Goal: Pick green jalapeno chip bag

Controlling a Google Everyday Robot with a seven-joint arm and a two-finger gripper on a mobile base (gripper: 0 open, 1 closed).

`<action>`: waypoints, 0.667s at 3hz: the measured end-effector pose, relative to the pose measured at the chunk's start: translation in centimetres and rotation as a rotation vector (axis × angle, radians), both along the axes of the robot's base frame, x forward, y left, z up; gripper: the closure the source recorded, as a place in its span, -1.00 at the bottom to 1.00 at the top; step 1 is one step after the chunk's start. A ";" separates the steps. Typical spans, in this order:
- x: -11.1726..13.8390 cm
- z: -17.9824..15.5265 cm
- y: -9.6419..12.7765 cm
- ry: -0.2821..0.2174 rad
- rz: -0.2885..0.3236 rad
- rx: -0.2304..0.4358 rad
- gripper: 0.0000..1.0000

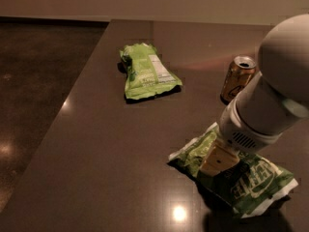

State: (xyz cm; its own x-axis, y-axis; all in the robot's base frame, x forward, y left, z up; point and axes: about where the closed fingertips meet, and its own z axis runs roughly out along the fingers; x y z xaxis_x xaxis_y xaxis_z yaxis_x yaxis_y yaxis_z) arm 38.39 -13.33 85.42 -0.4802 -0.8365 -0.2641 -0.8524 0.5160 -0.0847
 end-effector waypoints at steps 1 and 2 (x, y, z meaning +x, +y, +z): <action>-0.3 1.1 0.5 -0.007 0.009 0.011 0.28; -0.9 4.5 2.2 -0.036 0.084 0.043 0.73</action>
Offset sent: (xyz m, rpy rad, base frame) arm -0.0190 0.0483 0.1042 0.0953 -0.0896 0.2451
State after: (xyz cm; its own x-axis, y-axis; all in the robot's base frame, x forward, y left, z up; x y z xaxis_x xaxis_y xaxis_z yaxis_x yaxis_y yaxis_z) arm 37.49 -11.14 89.91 -0.3985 -0.8607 -0.3170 -0.8895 0.4469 -0.0954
